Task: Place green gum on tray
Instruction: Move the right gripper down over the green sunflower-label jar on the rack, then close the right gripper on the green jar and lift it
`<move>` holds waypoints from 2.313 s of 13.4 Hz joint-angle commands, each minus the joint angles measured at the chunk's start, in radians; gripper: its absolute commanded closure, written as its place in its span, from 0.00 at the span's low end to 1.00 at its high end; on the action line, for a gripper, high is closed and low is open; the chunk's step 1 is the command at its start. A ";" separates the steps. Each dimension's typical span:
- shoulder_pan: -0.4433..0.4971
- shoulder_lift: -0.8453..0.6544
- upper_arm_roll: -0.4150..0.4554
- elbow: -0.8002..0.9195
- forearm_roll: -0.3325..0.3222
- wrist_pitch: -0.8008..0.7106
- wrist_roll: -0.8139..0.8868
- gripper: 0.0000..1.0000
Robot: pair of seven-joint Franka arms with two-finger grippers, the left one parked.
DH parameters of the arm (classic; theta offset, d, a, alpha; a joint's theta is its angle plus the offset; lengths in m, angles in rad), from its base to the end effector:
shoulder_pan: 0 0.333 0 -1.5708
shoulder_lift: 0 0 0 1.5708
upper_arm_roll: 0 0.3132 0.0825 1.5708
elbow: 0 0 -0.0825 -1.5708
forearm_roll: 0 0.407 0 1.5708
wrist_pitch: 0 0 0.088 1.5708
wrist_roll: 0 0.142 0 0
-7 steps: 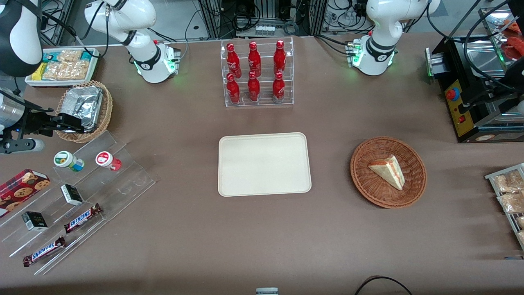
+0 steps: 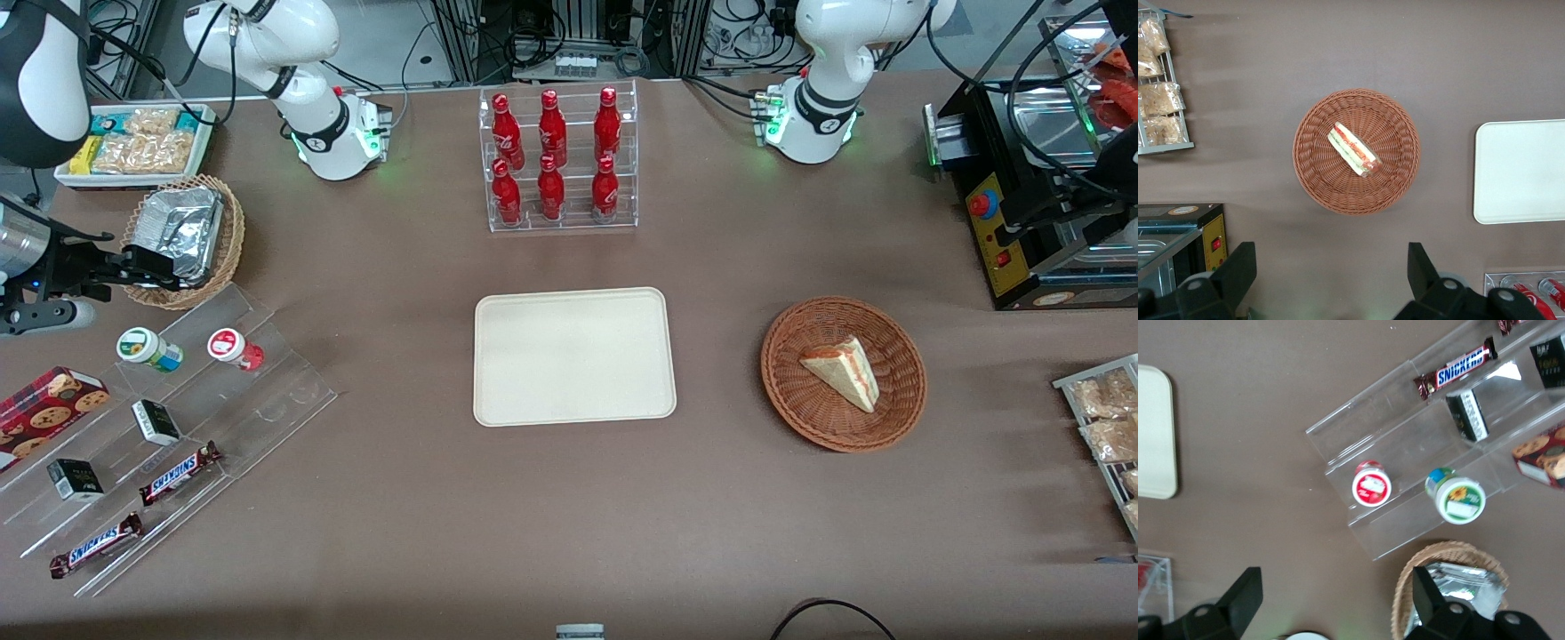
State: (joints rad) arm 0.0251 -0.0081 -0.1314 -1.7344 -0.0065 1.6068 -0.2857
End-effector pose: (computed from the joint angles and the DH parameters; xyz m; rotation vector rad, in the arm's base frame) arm 0.5620 -0.0611 0.5138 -3.1055 -0.2804 0.1847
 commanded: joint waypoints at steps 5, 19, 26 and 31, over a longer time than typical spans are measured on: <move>-0.115 0.014 -0.005 -0.115 -0.024 0.209 -0.491 0.00; -0.195 0.143 -0.005 -0.226 -0.024 0.450 -0.730 0.00; -0.212 0.148 -0.005 -0.264 -0.024 0.464 -0.733 0.02; -0.212 0.145 -0.007 -0.280 -0.026 0.483 -0.750 0.92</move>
State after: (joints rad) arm -0.1788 0.1472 -0.1414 -1.9967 -0.0070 2.0674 -1.0225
